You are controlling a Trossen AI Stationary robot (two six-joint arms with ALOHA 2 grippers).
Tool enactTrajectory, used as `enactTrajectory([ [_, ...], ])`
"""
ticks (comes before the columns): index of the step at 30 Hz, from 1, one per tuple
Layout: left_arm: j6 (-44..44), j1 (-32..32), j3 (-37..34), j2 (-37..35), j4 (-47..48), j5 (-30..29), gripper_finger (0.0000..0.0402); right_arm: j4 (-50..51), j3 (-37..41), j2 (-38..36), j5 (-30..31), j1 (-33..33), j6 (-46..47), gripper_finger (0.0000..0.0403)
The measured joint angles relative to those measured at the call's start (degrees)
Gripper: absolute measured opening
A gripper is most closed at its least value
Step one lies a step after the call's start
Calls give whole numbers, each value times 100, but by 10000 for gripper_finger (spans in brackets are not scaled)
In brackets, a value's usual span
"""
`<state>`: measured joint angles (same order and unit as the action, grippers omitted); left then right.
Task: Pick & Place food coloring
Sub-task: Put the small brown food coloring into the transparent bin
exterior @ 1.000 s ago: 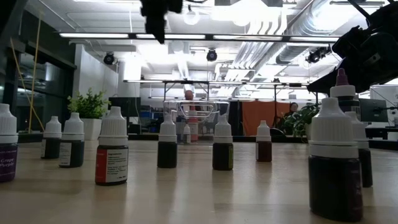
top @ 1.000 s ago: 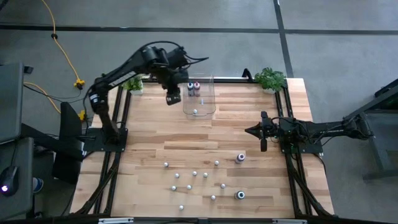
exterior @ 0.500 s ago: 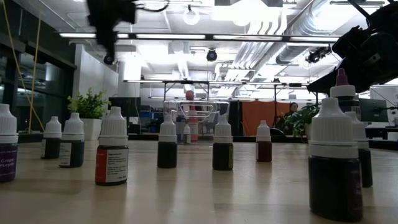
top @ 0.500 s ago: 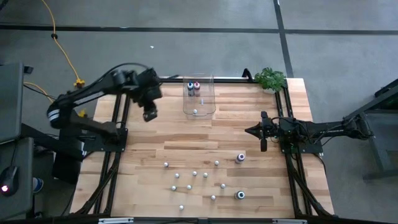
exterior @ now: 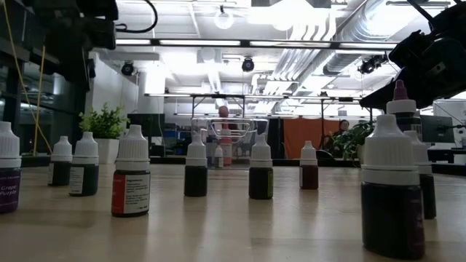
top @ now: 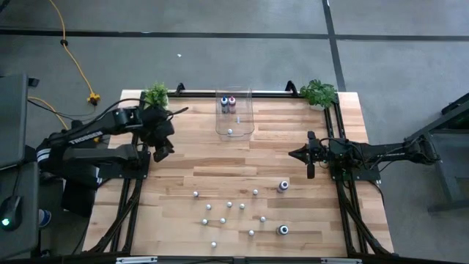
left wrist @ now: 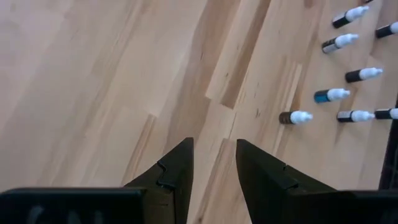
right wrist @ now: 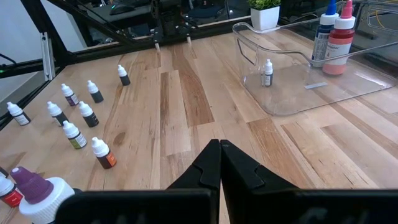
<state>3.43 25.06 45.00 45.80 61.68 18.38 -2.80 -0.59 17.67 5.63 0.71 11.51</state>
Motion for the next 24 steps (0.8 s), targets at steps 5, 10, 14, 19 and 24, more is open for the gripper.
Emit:
enactTrajectory([
  [5, 9, -545, -133, 182, -843, 63, 117, 1, 1, 0, -2, 0, 0, 0],
  [10, 348, -1797, -162, 709, -1678, -288, 117, 1, -1, 0, -2, 2, 0, 0],
  [14, 628, -2691, -164, 1117, -1798, -915, 117, 0, 0, 0, 0, 2, 0, 0],
  [19, 1081, -3530, -164, 1577, -1929, -1146, 117, 1, 1, 0, 0, 2, 0, 0],
  [24, 1078, -4202, -164, 1988, -2257, -1145, 117, 0, 1, 0, -1, 1, 0, 0],
])
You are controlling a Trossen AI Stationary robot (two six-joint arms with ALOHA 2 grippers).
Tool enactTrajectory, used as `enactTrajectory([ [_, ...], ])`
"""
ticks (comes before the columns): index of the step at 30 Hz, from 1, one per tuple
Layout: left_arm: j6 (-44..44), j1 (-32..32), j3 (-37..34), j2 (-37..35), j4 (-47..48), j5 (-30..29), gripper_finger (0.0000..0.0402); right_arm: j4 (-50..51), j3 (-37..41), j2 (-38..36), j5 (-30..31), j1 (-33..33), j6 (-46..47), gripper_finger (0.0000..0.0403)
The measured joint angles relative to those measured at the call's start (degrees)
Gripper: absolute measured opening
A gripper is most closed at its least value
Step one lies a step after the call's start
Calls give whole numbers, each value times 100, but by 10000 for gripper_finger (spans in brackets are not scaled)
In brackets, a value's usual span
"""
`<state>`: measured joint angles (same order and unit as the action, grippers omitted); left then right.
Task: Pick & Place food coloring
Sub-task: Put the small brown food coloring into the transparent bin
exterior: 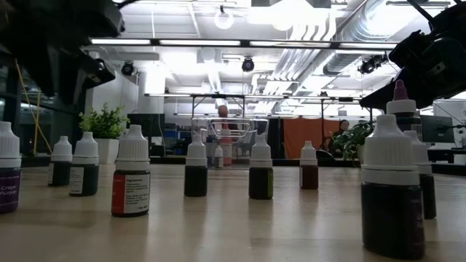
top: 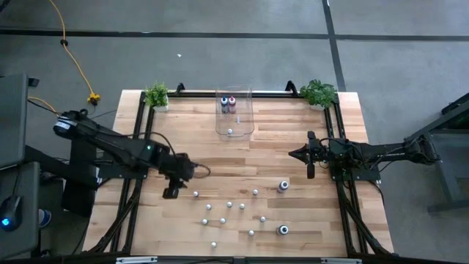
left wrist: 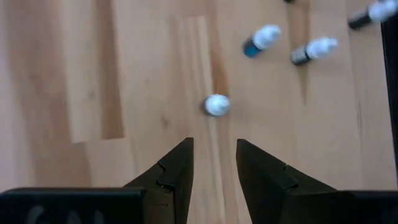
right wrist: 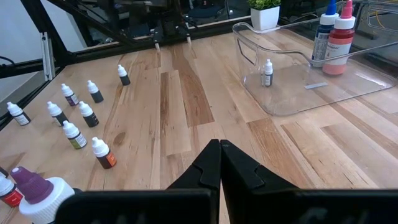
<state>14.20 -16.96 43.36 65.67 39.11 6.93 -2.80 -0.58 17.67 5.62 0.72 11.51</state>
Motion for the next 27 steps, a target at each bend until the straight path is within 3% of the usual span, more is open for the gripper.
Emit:
enactTrajectory([
  [13, -388, -294, 1, 470, -633, -126, 127, 1, -1, -1, 1, 1, 0, 0],
  [23, -328, -294, 1, 476, -806, -152, 262, 4, 0, -2, 1, 0, 0, 0],
  [27, -426, -294, 13, 728, -1106, -188, 283, 1, 0, -2, 0, -1, 0, 0],
])
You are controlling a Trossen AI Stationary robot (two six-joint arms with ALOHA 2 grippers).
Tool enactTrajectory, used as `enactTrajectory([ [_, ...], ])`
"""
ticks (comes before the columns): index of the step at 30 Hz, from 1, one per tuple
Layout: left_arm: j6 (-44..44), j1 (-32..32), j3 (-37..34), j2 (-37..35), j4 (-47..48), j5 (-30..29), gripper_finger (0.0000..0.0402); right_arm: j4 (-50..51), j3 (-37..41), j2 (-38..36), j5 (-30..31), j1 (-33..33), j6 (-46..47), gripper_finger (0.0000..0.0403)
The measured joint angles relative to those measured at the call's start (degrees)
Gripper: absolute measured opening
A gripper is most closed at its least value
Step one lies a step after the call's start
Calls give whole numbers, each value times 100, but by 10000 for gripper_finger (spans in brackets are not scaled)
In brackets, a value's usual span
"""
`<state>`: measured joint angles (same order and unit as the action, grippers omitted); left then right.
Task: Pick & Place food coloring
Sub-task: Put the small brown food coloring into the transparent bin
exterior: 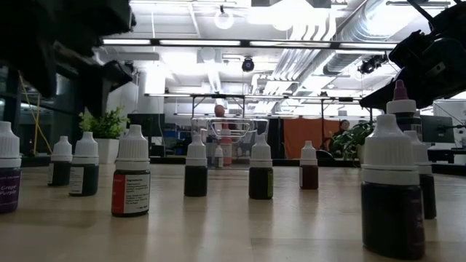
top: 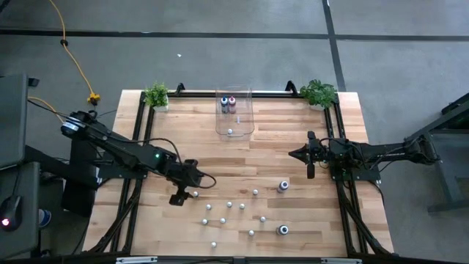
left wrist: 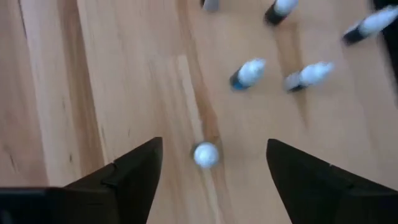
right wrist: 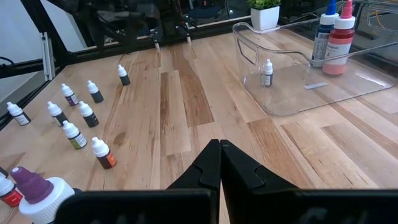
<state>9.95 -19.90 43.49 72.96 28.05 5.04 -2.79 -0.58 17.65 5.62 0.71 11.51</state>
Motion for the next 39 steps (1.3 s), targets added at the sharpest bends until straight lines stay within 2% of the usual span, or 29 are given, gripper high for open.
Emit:
enactTrajectory([
  [5, -88, 0, 106, 578, 253, -12, 284, -1, -1, 4, -1, 1, 0, 0],
  [13, -222, 0, 776, 1347, 791, 10, 285, 1, -1, -1, 0, 1, 0, 0],
  [20, -131, 0, 1082, 1617, 823, 15, 285, 0, -2, 0, -1, 1, 0, 0],
  [26, 166, -84, 1079, 1795, 1253, -84, 285, 2, 0, 2, 0, 2, 0, 0],
  [39, 631, -304, 1088, 1857, 1051, -405, 284, 3, -2, 69, -2, 0, 0, 0],
])
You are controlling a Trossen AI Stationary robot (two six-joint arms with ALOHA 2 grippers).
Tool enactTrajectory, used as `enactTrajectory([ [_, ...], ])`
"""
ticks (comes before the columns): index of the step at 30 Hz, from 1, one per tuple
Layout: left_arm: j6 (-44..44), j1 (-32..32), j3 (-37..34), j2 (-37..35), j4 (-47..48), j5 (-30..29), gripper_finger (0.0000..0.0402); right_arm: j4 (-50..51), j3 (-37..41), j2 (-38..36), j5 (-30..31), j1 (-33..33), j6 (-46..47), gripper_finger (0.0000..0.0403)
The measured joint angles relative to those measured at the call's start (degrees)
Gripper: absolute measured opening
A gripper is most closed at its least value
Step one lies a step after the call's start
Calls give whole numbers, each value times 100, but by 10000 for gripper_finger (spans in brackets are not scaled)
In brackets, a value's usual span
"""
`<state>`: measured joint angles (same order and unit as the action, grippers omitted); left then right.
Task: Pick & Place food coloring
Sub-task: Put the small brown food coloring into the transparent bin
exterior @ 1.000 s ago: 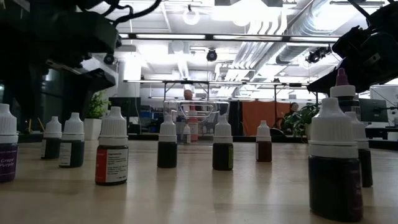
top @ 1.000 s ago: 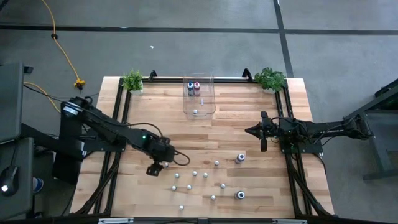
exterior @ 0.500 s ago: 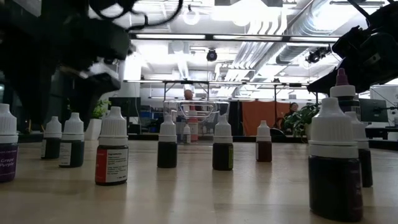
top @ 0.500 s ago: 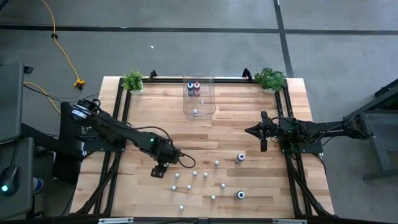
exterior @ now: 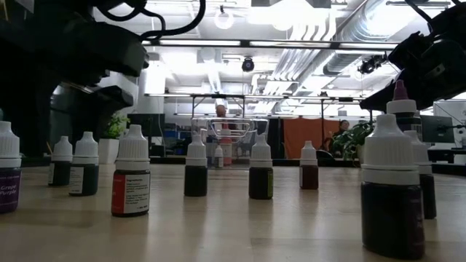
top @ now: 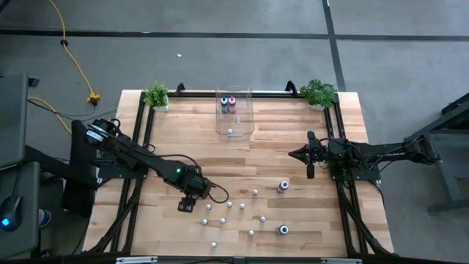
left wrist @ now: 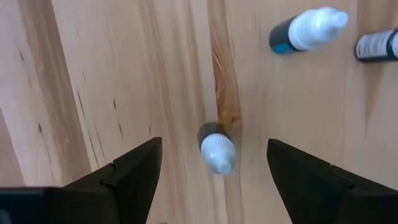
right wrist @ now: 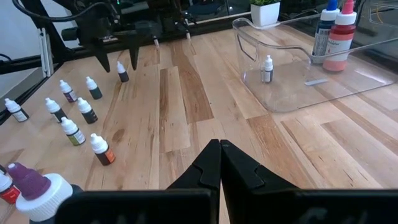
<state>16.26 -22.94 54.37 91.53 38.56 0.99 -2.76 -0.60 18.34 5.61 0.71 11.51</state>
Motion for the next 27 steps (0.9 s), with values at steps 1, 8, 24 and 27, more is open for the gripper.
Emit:
enactTrajectory([
  [1, 46, 0, 0, 0, -13, -26, 284, -2, 2, 2, 0, 0, 0, 0],
  [8, 130, 2, 0, 0, 4, -33, 243, -1, 0, 3, 0, 0, 0, 0],
  [24, 209, 2, -2, 0, 8, -11, 173, -3, 2, 3, 2, 0, 0, 0],
  [27, 211, 2, -2, 0, 8, -11, 162, -3, 1, 3, 2, 0, 0, 0],
])
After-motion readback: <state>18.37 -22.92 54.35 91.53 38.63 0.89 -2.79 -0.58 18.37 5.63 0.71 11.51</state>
